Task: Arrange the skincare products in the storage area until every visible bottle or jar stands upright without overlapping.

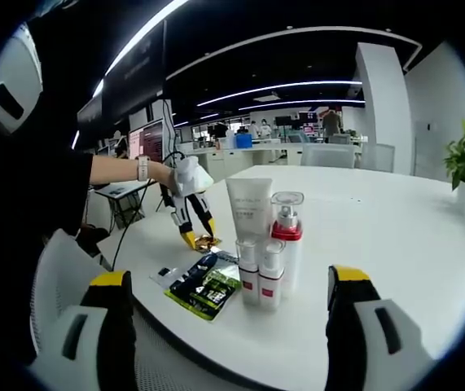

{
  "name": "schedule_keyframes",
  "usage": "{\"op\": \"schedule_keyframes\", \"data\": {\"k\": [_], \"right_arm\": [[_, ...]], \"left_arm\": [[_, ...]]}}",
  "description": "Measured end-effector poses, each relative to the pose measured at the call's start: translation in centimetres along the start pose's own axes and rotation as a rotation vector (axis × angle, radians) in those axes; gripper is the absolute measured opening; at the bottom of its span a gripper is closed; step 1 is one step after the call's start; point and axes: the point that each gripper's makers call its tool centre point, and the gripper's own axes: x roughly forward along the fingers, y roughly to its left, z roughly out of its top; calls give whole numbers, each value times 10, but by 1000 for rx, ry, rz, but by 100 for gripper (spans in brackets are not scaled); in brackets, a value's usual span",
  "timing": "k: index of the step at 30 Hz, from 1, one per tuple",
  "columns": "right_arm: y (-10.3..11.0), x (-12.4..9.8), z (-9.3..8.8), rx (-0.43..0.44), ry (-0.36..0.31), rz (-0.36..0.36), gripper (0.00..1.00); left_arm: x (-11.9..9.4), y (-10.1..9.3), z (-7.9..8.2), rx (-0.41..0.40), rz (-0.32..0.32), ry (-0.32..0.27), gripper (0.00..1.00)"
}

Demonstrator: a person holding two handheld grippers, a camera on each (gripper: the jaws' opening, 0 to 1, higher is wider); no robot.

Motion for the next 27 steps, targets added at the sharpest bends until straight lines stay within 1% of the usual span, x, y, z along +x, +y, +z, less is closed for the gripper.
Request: {"op": "schedule_keyframes", "data": {"k": [4,7,10,13,18,21,24,27], "right_arm": [[0,0,0,-1,0,1,100],[0,0,0,-4,0,4,100],[1,0,1,-2,-3,7,100],[1,0,1,-1,-4,11,100],[2,0,1,-3,-4,12,100],[3,1,1,-4,-4,15,100],[5,1,1,-8,1,22,100],[6,1,1,-9,-1,26,100]], "left_arm": [[0,-8,-1,3,-4,0,37],[0,-10,-1,-16,9,-12,37],[0,-14,-2,-36,1,-19,37],[-1,-19,-3,-42,-1,-17,37],[0,-26,-4,-48,15,-7,37],[-1,-29,-4,-46,14,-12,37],[-1,-33,-3,-68,14,-18,37],[0,-37,-3,-64,26,-14,37]]}}
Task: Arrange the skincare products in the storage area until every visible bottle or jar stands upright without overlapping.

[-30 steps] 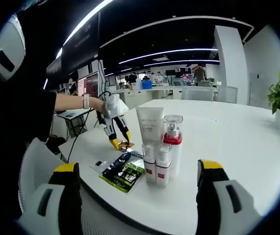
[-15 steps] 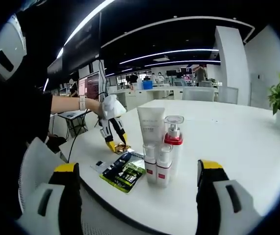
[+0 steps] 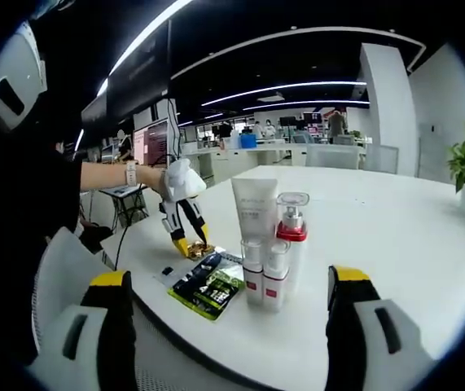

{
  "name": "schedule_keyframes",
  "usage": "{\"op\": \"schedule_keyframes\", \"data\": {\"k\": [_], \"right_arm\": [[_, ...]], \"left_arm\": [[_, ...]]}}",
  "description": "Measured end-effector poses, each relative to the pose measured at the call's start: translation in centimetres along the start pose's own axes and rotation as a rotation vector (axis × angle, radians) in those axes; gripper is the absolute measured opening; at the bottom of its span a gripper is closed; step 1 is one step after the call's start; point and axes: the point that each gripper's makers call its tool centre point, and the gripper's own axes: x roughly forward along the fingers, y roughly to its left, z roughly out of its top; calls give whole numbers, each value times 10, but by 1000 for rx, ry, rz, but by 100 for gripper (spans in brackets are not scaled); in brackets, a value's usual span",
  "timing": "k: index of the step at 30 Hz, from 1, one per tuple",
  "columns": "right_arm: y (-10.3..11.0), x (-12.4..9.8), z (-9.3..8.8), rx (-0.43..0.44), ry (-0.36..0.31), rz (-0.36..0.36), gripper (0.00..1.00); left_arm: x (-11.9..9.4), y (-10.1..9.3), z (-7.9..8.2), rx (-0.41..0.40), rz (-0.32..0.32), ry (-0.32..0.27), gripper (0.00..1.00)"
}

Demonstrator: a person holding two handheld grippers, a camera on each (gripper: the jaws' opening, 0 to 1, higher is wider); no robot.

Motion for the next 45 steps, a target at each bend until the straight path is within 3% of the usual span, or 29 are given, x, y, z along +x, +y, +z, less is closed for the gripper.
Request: {"op": "schedule_keyframes", "data": {"k": [18,27,32,45], "right_arm": [[2,-1,2,-10,-11,7,100],[2,-1,2,-16,-14,5,100],[2,-1,3,-17,-19,4,100],[1,-2,4,-18,-26,0,100]], "left_arm": [[3,-16,5,-32,41,15,37],[3,-15,6,-65,58,25,38],[4,-15,9,-32,54,19,38],[5,-10,10,-49,58,9,41]]}}
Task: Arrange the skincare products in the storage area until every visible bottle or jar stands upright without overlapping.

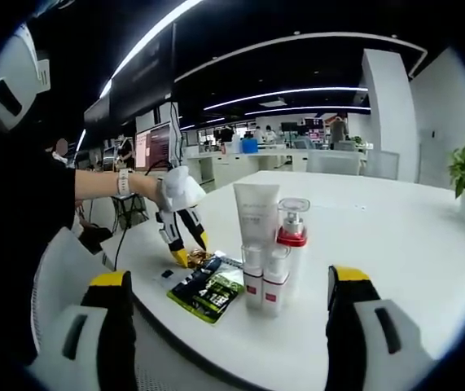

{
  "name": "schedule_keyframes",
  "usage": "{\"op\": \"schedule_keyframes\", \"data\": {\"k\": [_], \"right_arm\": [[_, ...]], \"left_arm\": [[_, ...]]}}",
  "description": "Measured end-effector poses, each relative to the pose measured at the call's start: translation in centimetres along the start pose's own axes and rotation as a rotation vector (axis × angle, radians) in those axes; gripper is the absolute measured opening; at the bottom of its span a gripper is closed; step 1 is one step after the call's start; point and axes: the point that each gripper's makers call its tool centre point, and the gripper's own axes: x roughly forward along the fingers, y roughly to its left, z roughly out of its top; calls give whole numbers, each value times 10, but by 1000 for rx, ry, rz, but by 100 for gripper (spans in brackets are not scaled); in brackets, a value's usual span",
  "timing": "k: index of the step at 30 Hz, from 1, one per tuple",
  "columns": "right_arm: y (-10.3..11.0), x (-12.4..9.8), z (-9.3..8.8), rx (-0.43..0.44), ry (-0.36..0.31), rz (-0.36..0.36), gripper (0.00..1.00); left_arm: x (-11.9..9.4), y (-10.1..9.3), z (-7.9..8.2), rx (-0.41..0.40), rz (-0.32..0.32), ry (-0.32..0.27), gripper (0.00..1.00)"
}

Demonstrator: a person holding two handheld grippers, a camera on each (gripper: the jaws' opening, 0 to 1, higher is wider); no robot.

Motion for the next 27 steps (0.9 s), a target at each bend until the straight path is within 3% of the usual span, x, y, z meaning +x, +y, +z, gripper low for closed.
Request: {"op": "schedule_keyframes", "data": {"k": [5,7,13,27], "right_arm": [[-1,0,0,-1,-1,-7,99],[-1,0,1,-3,-3,-9,99],[-2,-1,1,-5,-8,-13,99],[-3,-1,2,-4,-15,-15,99]], "left_arm": [[0,4,2,25,9,-13,46],[0,1,1,10,-15,-6,44],[-1,0,4,69,-21,13,37],[0,-1,3,73,-13,21,40]]}}
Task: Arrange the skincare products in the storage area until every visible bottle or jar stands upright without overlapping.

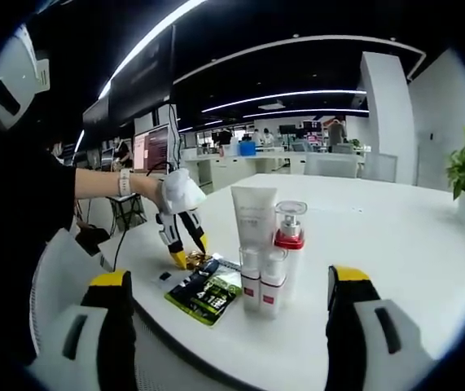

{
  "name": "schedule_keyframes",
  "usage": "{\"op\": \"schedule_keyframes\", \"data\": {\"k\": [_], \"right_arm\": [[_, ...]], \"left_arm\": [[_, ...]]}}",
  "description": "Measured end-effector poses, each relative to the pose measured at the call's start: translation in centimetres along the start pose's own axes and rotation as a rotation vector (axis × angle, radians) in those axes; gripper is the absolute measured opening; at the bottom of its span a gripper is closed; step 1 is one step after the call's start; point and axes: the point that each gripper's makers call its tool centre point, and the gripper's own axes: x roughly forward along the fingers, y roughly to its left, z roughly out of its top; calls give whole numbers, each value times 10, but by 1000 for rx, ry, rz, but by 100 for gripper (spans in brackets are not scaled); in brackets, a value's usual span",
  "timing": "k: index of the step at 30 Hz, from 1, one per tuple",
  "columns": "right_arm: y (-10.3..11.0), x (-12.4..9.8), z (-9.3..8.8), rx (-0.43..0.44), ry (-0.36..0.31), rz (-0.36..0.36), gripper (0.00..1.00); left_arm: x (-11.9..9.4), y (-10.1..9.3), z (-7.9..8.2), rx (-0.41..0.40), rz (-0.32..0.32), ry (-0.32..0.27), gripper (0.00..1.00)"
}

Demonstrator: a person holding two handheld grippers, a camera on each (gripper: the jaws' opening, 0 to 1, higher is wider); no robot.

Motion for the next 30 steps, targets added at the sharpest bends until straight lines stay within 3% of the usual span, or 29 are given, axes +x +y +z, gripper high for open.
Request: {"op": "schedule_keyframes", "data": {"k": [5,16,30], "right_arm": [[1,0,0,-7,-1,2,99],[1,0,1,-13,-7,0,100],[0,0,-1,-13,5,-6,100]], "left_arm": [[0,-1,-3,5,3,12,47],[-9,2,-3,-13,40,-10,49],[-36,-6,8,-63,110,-104,58]]}}
